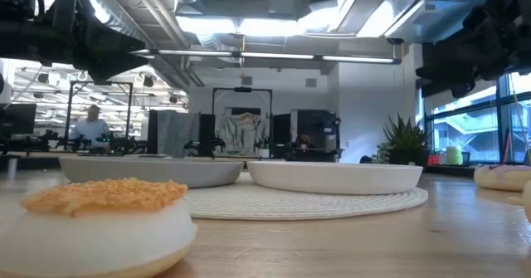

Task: Pick & Place donuts
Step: Put the large black donut on the gray plate

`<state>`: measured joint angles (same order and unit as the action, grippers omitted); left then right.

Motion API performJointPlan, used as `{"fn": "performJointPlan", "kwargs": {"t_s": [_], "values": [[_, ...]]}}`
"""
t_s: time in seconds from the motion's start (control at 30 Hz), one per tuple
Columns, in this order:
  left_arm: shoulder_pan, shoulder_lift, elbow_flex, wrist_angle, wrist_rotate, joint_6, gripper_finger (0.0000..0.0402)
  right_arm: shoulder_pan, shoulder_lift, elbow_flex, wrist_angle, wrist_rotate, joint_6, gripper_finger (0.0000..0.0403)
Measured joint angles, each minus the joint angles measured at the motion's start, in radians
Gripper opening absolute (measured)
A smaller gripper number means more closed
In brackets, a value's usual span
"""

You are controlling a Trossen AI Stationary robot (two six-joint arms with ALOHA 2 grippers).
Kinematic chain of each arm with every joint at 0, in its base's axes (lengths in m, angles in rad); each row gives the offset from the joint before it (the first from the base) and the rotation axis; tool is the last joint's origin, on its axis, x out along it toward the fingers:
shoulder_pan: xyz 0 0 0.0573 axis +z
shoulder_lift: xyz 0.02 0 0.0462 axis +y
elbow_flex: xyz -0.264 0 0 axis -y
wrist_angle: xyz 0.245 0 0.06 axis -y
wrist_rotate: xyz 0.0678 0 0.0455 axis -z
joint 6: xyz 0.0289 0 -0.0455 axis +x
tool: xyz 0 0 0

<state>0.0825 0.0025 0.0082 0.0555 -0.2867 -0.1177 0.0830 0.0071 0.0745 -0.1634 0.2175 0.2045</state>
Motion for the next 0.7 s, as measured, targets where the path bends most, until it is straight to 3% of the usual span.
{"fn": "performJointPlan", "kwargs": {"t_s": [0.4,0.7], "values": [[0.000,0.000,0.000,0.000,0.000,0.000,0.0260,0.000,0.000,0.000,0.000,-0.002,0.127,0.0211],[0.000,0.000,0.000,0.000,0.000,0.000,0.0260,0.000,0.000,0.000,0.000,-0.002,0.133,0.0211]]}}
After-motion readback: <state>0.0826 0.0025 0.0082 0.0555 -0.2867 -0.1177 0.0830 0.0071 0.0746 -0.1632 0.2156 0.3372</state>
